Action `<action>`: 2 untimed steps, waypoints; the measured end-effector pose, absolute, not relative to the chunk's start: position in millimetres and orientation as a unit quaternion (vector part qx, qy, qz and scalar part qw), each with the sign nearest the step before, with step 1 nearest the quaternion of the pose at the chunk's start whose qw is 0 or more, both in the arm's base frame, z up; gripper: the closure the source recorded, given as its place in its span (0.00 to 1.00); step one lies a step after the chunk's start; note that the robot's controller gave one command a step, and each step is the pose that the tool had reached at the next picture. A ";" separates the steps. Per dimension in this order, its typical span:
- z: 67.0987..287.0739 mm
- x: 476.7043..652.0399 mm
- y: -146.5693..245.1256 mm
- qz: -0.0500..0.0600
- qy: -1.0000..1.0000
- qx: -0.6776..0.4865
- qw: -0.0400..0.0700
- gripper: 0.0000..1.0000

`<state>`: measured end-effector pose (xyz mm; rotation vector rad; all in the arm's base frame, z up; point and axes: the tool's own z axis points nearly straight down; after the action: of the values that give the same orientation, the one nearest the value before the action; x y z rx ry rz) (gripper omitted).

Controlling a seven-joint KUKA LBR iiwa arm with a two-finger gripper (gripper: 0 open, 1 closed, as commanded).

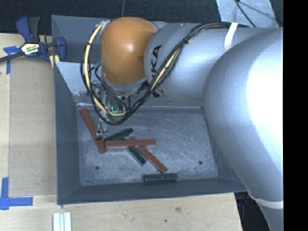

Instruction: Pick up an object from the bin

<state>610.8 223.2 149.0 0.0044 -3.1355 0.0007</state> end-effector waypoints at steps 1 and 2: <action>67.2 557.3 147.4 0.001 -1.000 0.008 0.003 0.00; 70.8 560.7 150.3 -0.001 -1.000 0.009 -0.002 1.00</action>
Offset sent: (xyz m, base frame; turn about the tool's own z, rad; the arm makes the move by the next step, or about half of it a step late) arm -0.0516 -0.0727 -0.0790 -0.0167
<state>560.7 150.3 70.8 0.0276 -3.1465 -0.0028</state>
